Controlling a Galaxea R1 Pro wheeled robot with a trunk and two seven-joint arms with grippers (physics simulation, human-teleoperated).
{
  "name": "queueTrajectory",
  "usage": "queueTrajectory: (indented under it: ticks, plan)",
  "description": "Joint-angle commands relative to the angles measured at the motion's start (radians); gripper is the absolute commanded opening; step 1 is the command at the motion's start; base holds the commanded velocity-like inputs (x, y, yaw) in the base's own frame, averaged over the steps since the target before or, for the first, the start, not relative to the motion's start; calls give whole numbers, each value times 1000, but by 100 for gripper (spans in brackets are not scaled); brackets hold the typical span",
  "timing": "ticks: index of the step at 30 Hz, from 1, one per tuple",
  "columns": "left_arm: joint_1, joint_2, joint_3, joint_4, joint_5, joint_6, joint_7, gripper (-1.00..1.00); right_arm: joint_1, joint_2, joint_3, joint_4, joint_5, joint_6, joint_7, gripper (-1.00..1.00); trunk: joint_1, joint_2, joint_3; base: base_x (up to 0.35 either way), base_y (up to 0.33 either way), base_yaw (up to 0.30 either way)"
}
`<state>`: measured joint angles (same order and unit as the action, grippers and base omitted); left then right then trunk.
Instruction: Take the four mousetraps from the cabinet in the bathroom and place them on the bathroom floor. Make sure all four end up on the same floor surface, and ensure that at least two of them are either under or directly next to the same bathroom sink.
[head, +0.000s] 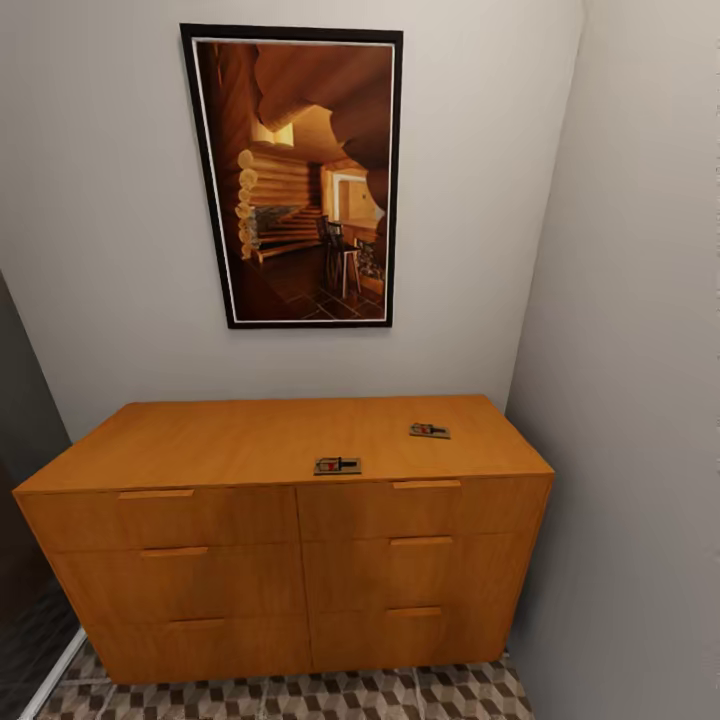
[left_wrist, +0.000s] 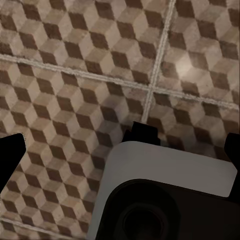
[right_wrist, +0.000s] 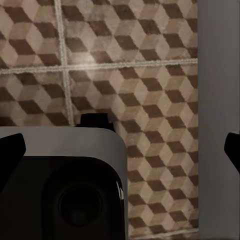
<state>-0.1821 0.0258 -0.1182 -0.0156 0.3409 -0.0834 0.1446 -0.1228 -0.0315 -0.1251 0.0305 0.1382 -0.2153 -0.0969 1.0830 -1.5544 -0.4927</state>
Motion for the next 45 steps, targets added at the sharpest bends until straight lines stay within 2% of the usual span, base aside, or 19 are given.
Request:
queueTrajectory:
  ticks: [1,20,29,33,37,41,45]
  plan:
    - [0,0,-9,0,8,-2,3,100,-1,0,-8,3,11,-6,-4,100,-1,-1,-1,-192,0,0]
    - [0,-2,-10,0,5,-2,3,100,-1,0,-6,3,12,-3,-7,100,-1,-1,-1,-41,0,0]
    - [-1,8,-10,-17,7,-7,10,100,-1,0,-1,0,36,0,-8,100,-1,-1,-1,-1,0,0]
    - [-2,22,-11,-89,7,-17,10,100,-3,-5,-2,-20,47,5,-6,100,-1,-1,-1,0,0,0]
    - [-2,36,-12,-197,4,-13,11,100,-1,-7,-3,-85,50,36,-5,100,-1,-1,-1,0,0,0]
    - [-2,63,-11,-303,3,6,10,100,-1,-7,-5,-187,46,109,-4,100,-1,-1,-1,0,0,0]
    - [-2,92,-10,-413,2,61,10,100,0,-8,-9,-311,42,207,-3,100,-1,-1,-1,0,0,0]
